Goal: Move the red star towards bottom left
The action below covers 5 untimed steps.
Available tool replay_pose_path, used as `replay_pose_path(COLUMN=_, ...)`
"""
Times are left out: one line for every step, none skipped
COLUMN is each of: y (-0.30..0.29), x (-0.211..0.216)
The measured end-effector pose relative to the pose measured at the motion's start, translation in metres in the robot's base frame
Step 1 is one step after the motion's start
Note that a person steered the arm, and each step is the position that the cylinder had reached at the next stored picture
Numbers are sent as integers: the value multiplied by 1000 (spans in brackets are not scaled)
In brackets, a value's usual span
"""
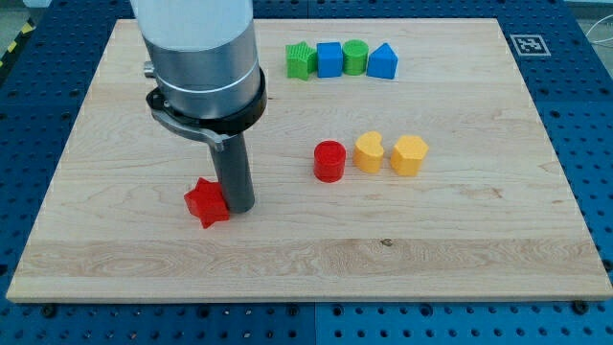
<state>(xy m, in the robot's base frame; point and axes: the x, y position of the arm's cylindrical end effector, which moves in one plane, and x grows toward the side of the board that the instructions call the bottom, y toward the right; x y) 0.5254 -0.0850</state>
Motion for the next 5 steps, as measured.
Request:
replay_pose_path(y=-28, x=-20)
replay_pose_path(y=-44, x=-30)
replay_pose_path(y=-58, x=-31)
replay_pose_path(y=-64, x=-21)
replay_pose_path(y=-64, x=-1)
